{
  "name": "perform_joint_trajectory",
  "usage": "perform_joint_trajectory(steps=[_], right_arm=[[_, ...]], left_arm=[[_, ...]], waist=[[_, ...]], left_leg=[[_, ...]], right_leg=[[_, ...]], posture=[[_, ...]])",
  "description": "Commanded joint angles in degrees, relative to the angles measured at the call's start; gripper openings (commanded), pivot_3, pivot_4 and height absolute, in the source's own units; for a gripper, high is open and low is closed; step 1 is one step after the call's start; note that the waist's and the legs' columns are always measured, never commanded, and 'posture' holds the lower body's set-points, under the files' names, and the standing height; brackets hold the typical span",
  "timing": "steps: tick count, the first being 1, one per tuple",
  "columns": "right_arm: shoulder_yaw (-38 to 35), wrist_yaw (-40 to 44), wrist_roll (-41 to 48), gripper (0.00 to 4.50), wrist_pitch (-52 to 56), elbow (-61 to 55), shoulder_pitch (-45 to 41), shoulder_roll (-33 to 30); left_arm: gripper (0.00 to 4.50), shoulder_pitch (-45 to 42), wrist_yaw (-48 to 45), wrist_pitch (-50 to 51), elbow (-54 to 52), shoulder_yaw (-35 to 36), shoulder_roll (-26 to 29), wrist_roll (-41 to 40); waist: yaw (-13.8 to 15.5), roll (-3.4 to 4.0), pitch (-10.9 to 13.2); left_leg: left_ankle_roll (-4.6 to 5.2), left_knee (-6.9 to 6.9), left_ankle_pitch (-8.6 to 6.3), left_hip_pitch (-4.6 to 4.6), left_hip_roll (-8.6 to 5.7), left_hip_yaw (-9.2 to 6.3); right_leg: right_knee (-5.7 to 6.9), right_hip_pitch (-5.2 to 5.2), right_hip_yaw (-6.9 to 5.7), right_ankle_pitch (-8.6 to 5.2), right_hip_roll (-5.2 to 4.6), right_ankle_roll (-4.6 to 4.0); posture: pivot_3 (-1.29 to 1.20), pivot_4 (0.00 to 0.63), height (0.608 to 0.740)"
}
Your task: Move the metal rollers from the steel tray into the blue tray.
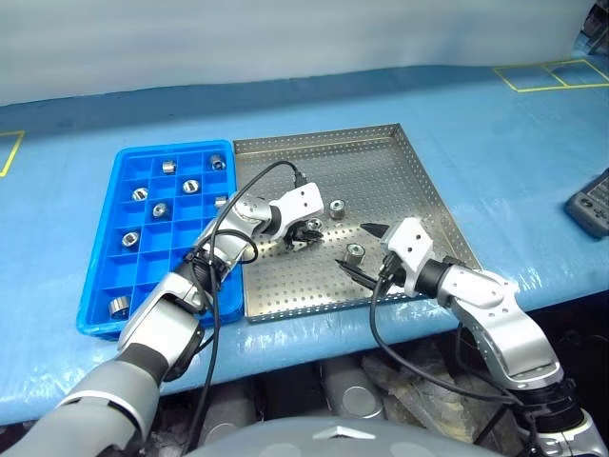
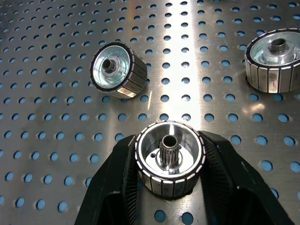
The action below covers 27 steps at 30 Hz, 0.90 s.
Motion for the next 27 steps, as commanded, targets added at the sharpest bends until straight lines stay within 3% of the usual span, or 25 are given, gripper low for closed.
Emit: perform_joint_trajectory(steps=[1,6,15,21,27], right_arm=[[-0.11,-0.27,-0.48,4.5,-0.03,-0.65,-1.22,0.02],[0.8,0.37,-1.01,4.5,0.31,-0.24,-1.51,-0.45],[2.97,2.77,-0.39,4.5,-0.14,0.2,-4.06,-0.03],[4.49,5.02,-0.57,4.5,-0.91,2.31,-7.54,0.29],[5.7,6.74,-0.69,4.5,-1.65,3.51,-9.46,0.74]], left_arm=[[1.68,0.31,0.36,0.02,-2.31,1.56,0.45,-0.23],[1.68,2.59,-0.73,1.85,-10.64,3.66,3.73,-1.63],[1.68,12.9,0.66,12.4,-38.44,14.23,14.05,-7.2],[1.68,21.63,6.13,21.55,-51.51,23.04,22.42,-6.1],[1.68,31.83,12.48,28.44,-61.43,31.94,24.29,-6.5]], waist=[[0.02,0.0,0.0],[0.08,0.0,0.0],[1.1,0.03,0.0],[3.4,0.03,0.0],[6.66,0.02,0.0]], left_leg=[[0.0,0.0,0.0,0.0,0.0,0.0],[0.0,0.0,0.0,0.0,0.02,-0.01],[-0.01,-0.01,-0.01,-0.01,0.03,-0.04],[-0.04,-0.01,0.01,0.03,0.03,-0.06],[-0.03,-0.01,0.0,0.01,0.02,-0.11]], right_leg=[[0.0,0.0,0.0,0.0,0.0,0.0],[0.02,-0.04,0.01,0.0,0.01,0.0],[0.05,-0.1,-0.02,0.13,-0.08,-0.2],[0.07,-0.08,-0.07,0.05,-0.06,-0.08],[0.03,-0.07,-0.15,0.18,-0.1,-0.33]], posture=[[-0.27,0.15,0.74],[-0.26,0.15,0.74],[-0.18,0.15,0.74],[-0.12,0.15,0.74],[-0.08,0.15,0.74]])
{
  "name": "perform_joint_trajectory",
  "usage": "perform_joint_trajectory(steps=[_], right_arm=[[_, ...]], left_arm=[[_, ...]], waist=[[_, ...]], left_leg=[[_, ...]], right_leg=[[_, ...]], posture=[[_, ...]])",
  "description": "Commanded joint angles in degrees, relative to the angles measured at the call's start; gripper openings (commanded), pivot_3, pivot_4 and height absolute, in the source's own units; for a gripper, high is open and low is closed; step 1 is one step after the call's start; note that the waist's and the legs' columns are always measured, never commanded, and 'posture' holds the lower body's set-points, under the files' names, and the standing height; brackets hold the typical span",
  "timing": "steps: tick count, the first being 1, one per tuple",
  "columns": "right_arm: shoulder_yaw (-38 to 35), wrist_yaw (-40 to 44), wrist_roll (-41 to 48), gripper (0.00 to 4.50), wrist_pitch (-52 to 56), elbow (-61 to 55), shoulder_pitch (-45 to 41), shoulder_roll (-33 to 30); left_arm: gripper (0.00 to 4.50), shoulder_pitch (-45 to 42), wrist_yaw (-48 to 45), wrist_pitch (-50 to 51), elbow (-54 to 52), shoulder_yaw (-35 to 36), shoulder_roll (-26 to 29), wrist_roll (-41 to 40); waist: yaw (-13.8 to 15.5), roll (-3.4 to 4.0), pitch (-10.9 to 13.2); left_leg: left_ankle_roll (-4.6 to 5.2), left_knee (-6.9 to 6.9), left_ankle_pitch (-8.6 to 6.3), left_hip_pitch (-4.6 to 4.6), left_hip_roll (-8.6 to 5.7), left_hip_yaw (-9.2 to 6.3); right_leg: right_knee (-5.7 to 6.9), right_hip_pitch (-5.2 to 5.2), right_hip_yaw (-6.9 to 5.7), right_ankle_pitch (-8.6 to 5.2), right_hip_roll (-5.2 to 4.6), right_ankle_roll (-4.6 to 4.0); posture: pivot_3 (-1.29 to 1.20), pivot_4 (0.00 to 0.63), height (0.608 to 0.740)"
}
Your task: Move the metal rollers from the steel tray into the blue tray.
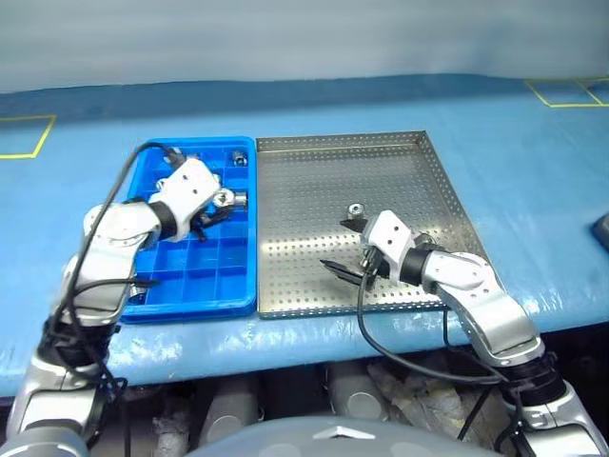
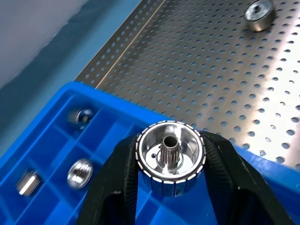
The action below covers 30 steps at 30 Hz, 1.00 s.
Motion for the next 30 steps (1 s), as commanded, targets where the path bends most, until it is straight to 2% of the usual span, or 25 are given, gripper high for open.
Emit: perform_joint_trajectory(steps=[1,8,21,30], right_arm=[[0.63,1.27,0.08,4.5,-1.46,-0.42,-1.43,0.21],[1.55,2.62,-0.26,4.5,-2.05,1.26,-3.45,0.39],[1.18,2.96,-0.46,4.5,-2.02,0.79,-3.45,0.24],[0.87,2.85,-0.52,4.5,-2.16,0.82,-3.21,0.37]], left_arm=[[1.68,5.25,3.44,3.39,-7.87,5.53,0.44,-0.53],[1.68,10.02,6.74,5.37,-10.04,4.62,0.13,-1.4],[1.68,11.07,9.72,3.77,-4.27,-0.7,-0.81,-2.0],[1.68,12.06,10.28,3.94,-4.25,0.53,-0.21,-3.11]], waist=[[0.93,0.0,0.0],[4.72,-0.03,0.0],[5.16,-0.03,0.0],[5.13,-0.02,0.0]], left_leg=[[0.01,-0.01,-0.02,0.0,0.0,-0.01],[-0.03,-0.02,0.01,-0.02,-0.11,-0.16],[-0.05,-0.03,0.03,-0.01,-0.1,-0.17],[-0.05,-0.03,0.03,-0.01,-0.1,-0.17]], right_leg=[[0.0,-0.01,-0.02,-0.01,-0.01,-0.03],[-0.01,0.09,-0.28,-0.02,-0.21,-0.07],[-0.01,0.09,-0.31,-0.05,-0.18,-0.11],[-0.01,0.1,-0.31,-0.05,-0.18,-0.11]], posture=[[-0.07,0.15,0.74],[-0.04,0.15,0.74],[-0.05,0.15,0.74],[-0.05,0.15,0.74]])
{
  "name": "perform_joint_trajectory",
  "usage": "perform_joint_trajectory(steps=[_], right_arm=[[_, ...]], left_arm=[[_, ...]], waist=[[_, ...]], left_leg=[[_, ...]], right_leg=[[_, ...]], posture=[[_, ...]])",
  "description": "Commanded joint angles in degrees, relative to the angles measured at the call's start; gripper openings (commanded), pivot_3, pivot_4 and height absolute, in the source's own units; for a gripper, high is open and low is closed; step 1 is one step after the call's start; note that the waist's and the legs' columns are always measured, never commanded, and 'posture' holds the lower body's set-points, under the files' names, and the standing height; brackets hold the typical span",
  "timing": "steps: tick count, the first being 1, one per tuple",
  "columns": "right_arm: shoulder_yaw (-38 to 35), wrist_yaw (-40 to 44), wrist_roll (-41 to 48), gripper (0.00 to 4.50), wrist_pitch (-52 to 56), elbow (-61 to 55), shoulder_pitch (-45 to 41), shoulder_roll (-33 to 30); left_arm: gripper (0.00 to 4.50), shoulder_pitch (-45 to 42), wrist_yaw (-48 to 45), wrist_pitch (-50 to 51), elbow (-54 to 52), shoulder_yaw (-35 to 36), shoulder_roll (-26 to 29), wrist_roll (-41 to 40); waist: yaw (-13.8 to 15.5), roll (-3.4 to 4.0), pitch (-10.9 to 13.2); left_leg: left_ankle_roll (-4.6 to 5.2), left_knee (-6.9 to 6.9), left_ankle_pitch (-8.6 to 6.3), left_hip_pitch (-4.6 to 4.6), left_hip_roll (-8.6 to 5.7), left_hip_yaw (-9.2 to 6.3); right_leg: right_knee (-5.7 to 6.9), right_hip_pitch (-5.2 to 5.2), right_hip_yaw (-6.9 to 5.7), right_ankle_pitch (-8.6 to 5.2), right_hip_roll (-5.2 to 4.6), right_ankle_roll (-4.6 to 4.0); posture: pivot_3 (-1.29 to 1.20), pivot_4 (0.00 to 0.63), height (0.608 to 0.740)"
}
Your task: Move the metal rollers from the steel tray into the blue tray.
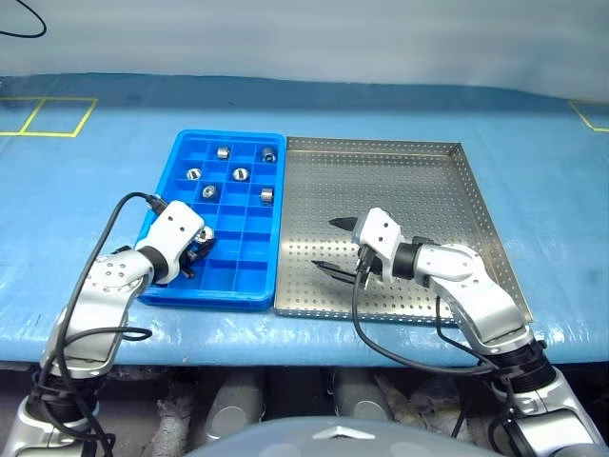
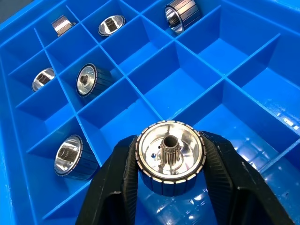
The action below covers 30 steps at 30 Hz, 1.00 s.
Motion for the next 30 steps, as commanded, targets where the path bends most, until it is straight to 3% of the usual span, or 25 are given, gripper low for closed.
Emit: perform_joint_trajectory(steps=[1,10,18,26,30], right_arm=[[-0.82,0.07,0.18,4.5,-1.02,-1.62,-0.57,-0.07],[-0.63,0.34,0.03,4.5,-1.22,-1.16,-1.11,0.17],[-0.6,0.41,-0.03,4.5,-1.16,-1.09,-1.36,0.34],[-1.53,-1.78,-1.08,4.5,-0.55,-0.78,-1.1,0.34],[-3.29,-3.47,-2.02,4.5,1.84,-0.36,-1.92,-0.95]], left_arm=[[1.68,0.37,0.43,-0.68,-0.67,1.81,0.97,-0.5],[1.68,2.15,1.48,-0.55,-1.73,3.44,1.29,-1.16],[4.3,1.05,2.7,-1.44,-1.34,2.72,0.71,-1.35],[4.3,-2.06,1.13,-7.91,-2.86,5.01,-5.42,-8.96],[4.3,-4.38,-4.01,-12.83,-3.66,0.0,-6.46,-12.57]], waist=[[-0.01,0.0,0.0],[0.02,0.0,0.0],[0.37,0.0,0.0],[0.4,-0.01,0.0],[0.34,0.0,0.0]], left_leg=[[0.0,0.0,0.0,0.0,0.0,0.0],[0.0,0.0,0.0,0.0,0.0,0.0],[0.0,0.0,0.0,0.0,-0.01,-0.01],[-0.02,0.0,0.01,-0.01,-0.01,-0.05],[-0.06,-0.01,0.03,-0.03,-0.01,-0.05]], right_leg=[[0.0,0.0,0.0,0.0,0.0,0.0],[0.0,0.0,-0.01,0.0,0.0,-0.01],[0.0,0.01,-0.03,-0.01,-0.02,-0.01],[-0.03,0.03,-0.08,0.0,-0.08,-0.02],[-0.02,0.0,-0.08,-0.01,-0.09,-0.04]], posture=[[-0.05,0.15,0.74],[-0.04,0.15,0.74],[-0.04,0.15,0.74],[-0.05,0.15,0.74],[-0.05,0.15,0.74]])
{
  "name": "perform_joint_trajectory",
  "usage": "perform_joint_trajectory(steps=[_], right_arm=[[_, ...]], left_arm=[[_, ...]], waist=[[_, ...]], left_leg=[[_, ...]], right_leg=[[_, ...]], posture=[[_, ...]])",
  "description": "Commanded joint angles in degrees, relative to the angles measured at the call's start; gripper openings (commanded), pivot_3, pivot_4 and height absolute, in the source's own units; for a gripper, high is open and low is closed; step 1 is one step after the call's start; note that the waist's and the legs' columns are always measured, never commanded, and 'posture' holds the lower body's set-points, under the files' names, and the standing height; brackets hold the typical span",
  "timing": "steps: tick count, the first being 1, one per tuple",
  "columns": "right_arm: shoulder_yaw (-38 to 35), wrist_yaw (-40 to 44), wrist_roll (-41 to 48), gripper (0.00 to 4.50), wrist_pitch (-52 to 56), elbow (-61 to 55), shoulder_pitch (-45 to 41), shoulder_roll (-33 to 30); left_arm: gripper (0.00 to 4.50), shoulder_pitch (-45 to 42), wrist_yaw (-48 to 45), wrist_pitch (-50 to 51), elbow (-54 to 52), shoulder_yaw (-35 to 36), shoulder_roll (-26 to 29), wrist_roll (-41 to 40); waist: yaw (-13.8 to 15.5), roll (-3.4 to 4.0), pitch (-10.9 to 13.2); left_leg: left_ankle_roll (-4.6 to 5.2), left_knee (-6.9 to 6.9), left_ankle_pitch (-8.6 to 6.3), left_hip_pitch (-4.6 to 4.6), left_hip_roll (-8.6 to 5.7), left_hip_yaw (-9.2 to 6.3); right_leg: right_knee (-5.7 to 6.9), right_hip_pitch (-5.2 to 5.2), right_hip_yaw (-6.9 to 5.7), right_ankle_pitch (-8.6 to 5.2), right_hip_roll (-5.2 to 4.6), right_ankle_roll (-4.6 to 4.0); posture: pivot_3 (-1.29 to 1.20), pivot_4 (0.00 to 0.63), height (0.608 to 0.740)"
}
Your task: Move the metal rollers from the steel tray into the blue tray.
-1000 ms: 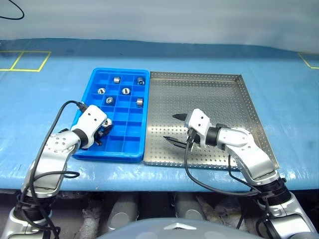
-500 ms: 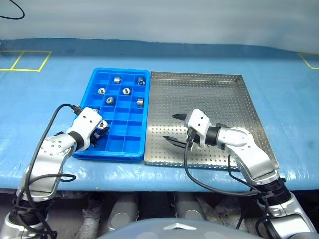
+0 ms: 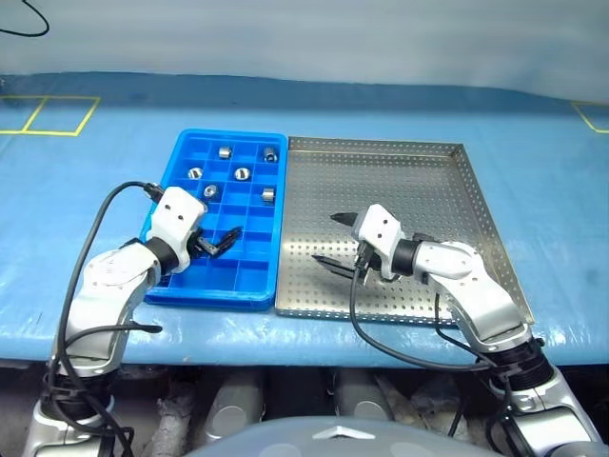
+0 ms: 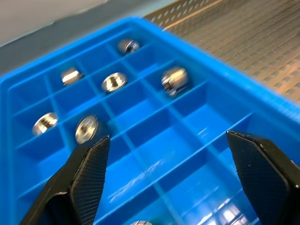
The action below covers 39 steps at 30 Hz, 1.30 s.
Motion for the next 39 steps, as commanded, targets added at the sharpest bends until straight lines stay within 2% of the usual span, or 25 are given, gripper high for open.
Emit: perform_joint_trajectory(steps=[1,9,20,29,39], right_arm=[[-2.72,-1.75,-0.69,4.5,1.93,-0.7,-1.25,-1.09],[-6.52,-3.09,-1.04,4.5,6.91,-3.17,1.99,-5.59],[-11.14,-4.49,1.26,4.5,12.45,-7.92,9.19,-7.53],[-11.92,-14.86,0.84,4.5,14.1,-1.47,2.36,3.61],[-9.72,-21.42,-3.37,4.5,12.98,9.6,-3.09,9.06]], left_arm=[[4.3,-1.79,-4.08,-4.33,-2.74,-3.3,0.26,-2.76],[4.3,-4.37,-8.19,-8.22,-0.43,-11.12,0.14,-3.01],[4.3,-6.23,-9.99,-10.98,2.22,-14.47,-0.82,-3.36],[4.3,-7.16,-9.54,-11.75,3.5,-15.85,-1.59,-2.7],[4.3,-5.89,-9.14,-11.38,1.62,-15.61,-0.8,-2.85]], waist=[[0.0,0.0,0.0],[-0.14,0.0,0.0],[-1.58,0.01,-0.01],[-3.22,0.02,-0.01],[-2.91,0.02,-0.01]], left_leg=[[0.0,0.0,0.0,0.0,-0.01,0.0],[0.05,0.0,-0.02,0.0,-0.01,0.04],[0.09,0.02,-0.01,0.01,0.01,0.13],[0.08,0.06,0.01,0.14,0.13,0.34],[0.16,0.04,-0.05,0.06,0.09,0.33]], right_leg=[[0.0,0.01,0.0,0.0,0.03,0.0],[-0.03,0.03,0.03,-0.02,0.11,-0.01],[-0.02,0.04,0.14,-0.18,0.17,0.3],[0.03,0.06,0.39,-0.15,0.35,0.38],[-0.02,-0.02,0.4,0.03,0.3,0.07]], posture=[[-0.05,0.15,0.74],[-0.08,0.15,0.74],[-0.14,0.15,0.74],[-0.14,0.15,0.74],[-0.1,0.15,0.74]])
